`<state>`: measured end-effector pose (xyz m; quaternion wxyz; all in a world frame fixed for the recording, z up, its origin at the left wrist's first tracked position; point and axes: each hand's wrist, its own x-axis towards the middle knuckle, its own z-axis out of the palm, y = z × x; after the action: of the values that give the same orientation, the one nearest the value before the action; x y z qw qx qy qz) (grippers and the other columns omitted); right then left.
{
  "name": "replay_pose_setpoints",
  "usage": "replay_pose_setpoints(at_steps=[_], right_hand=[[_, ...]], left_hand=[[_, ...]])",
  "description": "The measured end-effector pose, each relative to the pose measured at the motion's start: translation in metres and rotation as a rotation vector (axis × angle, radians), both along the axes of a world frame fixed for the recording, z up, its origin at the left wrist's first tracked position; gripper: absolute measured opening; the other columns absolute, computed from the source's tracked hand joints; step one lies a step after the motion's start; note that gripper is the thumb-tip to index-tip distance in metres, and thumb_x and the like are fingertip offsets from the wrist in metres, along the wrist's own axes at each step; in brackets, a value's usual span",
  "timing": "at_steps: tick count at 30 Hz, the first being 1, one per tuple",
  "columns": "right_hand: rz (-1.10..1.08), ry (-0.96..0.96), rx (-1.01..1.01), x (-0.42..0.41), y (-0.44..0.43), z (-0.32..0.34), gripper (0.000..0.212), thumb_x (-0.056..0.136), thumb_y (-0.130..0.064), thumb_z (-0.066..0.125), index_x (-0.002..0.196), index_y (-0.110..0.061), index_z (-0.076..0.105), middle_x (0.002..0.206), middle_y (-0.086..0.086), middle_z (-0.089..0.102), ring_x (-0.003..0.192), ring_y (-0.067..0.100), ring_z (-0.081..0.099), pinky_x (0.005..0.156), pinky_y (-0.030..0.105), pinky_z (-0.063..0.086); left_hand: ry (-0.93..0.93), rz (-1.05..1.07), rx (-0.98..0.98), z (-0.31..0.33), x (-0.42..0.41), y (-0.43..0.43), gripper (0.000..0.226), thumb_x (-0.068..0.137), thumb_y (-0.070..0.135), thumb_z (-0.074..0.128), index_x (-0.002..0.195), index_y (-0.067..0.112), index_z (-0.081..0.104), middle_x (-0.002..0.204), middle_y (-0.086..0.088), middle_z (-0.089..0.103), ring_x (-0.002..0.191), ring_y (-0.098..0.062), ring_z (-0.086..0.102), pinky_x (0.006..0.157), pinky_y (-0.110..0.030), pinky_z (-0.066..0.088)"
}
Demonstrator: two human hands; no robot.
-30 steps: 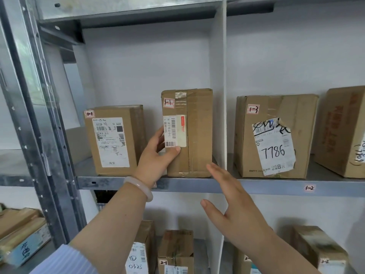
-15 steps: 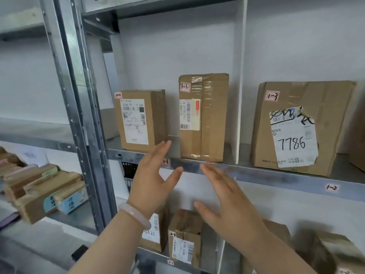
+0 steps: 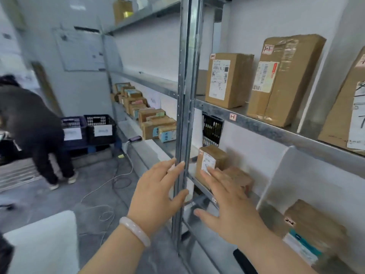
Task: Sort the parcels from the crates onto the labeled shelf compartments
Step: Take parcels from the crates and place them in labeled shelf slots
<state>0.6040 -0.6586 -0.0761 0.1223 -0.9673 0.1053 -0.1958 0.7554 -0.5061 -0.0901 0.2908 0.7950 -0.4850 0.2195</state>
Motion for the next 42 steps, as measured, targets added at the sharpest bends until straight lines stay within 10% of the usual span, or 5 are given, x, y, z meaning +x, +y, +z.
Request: replay_pose_setpoints(at_steps=[13,21,42], right_hand=[[0.557,0.009,0.083,0.049,0.231,-0.006,0.08,0.089,-0.059,0.052,0.153,-0.041,0.008,0.158,-0.021,0.002,0.147,0.002,-0.002,0.121,0.028,0.005],[0.749,-0.022,0.117,0.054,0.426,0.002,0.076,0.091,-0.054,0.053,0.152,-0.041,0.009,0.153,-0.027,0.004,0.14,-0.01,-0.007,0.109,0.01,-0.005],[0.917,0.149,0.274,0.149,0.73,-0.033,0.072,0.093,-0.048,0.054,0.153,-0.04,0.014,0.158,-0.022,0.014,0.145,-0.003,0.01,0.119,0.023,0.016]], left_hand=[[0.058,0.622,0.09,-0.006,-0.065,0.291,0.061,0.087,0.053,0.052,0.143,0.028,0.049,0.142,0.003,0.055,0.13,-0.024,0.053,0.1,-0.05,0.049],[0.134,0.848,0.159,-0.007,-0.114,0.482,0.063,0.086,0.057,0.049,0.142,0.026,0.052,0.141,0.002,0.056,0.13,-0.022,0.052,0.103,-0.047,0.05],[0.381,1.015,0.143,-0.031,-0.037,0.764,0.062,0.097,0.054,0.049,0.153,0.038,0.029,0.157,0.015,0.031,0.145,-0.007,0.024,0.117,-0.021,0.014]])
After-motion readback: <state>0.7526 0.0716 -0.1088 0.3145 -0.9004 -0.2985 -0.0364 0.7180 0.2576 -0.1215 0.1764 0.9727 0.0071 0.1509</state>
